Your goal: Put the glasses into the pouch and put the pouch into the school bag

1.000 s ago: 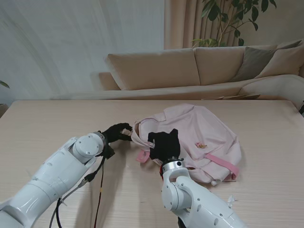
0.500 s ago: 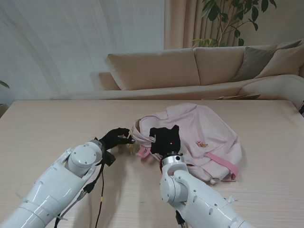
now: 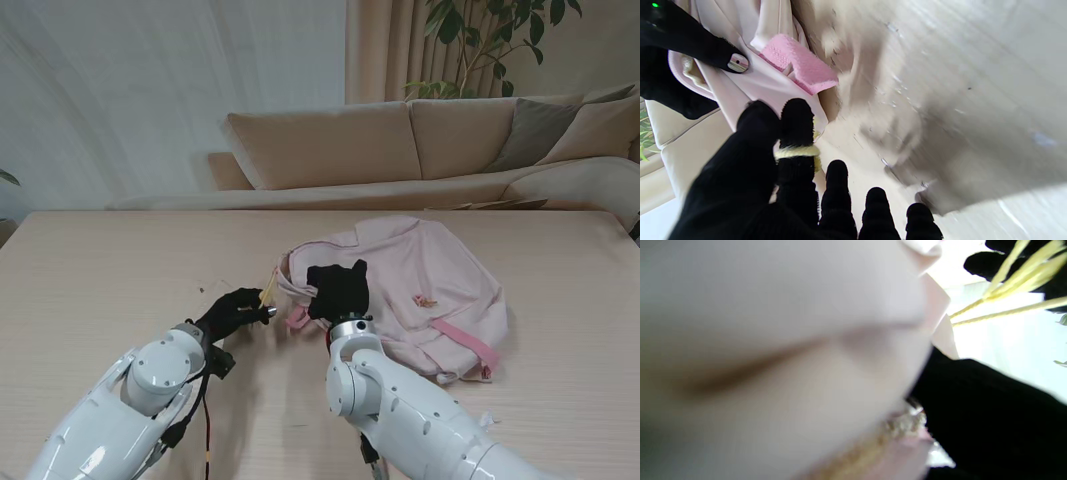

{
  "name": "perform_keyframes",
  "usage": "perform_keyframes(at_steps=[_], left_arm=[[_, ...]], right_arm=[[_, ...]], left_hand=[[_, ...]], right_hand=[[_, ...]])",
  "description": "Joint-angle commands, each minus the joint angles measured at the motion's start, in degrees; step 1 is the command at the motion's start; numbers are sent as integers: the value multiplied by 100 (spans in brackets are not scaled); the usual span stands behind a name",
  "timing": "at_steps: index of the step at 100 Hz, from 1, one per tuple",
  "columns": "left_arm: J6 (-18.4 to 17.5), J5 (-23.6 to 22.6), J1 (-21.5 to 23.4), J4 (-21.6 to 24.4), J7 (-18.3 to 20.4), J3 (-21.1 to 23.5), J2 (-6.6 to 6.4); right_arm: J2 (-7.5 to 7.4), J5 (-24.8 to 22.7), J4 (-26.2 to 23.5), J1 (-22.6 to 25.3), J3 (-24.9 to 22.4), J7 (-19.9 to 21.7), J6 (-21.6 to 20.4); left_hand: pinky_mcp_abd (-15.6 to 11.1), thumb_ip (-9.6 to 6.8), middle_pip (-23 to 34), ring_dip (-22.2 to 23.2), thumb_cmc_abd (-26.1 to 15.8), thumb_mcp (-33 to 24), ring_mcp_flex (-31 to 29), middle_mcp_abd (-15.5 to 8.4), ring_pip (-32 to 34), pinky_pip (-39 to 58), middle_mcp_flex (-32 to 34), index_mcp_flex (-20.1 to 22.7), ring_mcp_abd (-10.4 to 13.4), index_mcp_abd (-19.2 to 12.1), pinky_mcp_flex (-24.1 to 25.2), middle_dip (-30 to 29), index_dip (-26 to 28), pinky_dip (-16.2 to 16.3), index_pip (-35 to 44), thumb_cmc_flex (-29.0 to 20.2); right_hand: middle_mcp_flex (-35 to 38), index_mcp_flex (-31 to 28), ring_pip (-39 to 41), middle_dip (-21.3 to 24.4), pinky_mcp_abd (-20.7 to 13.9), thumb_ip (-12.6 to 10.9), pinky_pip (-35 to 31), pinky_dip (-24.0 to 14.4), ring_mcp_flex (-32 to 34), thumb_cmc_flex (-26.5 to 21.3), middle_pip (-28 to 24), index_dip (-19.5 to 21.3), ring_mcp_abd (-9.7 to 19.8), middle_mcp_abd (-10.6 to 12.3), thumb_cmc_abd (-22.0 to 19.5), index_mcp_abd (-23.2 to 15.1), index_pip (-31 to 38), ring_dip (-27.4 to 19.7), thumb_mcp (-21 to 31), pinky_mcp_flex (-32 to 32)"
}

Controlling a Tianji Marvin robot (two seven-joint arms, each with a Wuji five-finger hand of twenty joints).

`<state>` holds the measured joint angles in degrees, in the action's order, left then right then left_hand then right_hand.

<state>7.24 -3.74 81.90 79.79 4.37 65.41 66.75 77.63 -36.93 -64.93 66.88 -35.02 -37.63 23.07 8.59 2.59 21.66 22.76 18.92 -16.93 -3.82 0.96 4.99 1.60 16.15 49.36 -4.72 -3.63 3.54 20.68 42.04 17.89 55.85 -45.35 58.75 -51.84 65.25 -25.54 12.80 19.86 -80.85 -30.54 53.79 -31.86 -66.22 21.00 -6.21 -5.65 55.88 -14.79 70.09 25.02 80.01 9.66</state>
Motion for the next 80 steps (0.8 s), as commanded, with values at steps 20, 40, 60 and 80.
perform_keyframes(at_steps=[20, 40, 60, 80], left_arm=[[72, -414, 697, 569, -301, 124, -11], [313, -1000, 1282, 1259, -228, 253, -130], [115, -2080, 1532, 1452, -203, 336, -283], [39, -2095, 1342, 1250, -230, 216, -273]], right_arm=[[106, -64, 188, -158, 237, 214, 1], [244, 63, 452, -298, 358, 203, 101], [186, 134, 328, -270, 410, 466, -12], [-147, 64, -166, -88, 305, 1045, -374]], left_hand=[[501, -8, 56, 50, -218, -15, 12, 106, 262, 67, 329, 694, 52, 193, 58, -37, 819, -74, 510, 740], [565, -68, 42, 98, -20, 17, -19, 207, 482, 230, 391, 596, -107, 145, 102, -14, 1138, 194, 531, 579], [677, -9, 37, 120, 167, -62, -122, 211, 854, 540, 512, 282, -239, -226, 129, 21, 1340, 924, 652, 313], [696, 4, 66, 109, 91, -103, -153, 249, 976, 560, 526, 262, -258, -199, 100, 58, 1404, 1039, 690, 361]], right_hand=[[-63, 28, 110, 164, -86, -31, -170, -138, -118, -409, -190, -246, 53, -176, -46, -137, 452, 33, 529, -7], [-14, -38, 119, 212, -121, -44, -185, -144, -81, -456, -200, -373, 18, -224, -28, -56, 522, 16, 521, 59], [155, -155, -74, 294, -137, -18, -182, -148, 110, -372, -25, -513, 94, -143, -12, -56, 372, -142, 530, 101], [-1760, 1232, -898, -219, -314, -532, 247, 240, -1542, 1220, 608, 282, 160, -42, -385, 652, -1165, 615, -203, -1016]])
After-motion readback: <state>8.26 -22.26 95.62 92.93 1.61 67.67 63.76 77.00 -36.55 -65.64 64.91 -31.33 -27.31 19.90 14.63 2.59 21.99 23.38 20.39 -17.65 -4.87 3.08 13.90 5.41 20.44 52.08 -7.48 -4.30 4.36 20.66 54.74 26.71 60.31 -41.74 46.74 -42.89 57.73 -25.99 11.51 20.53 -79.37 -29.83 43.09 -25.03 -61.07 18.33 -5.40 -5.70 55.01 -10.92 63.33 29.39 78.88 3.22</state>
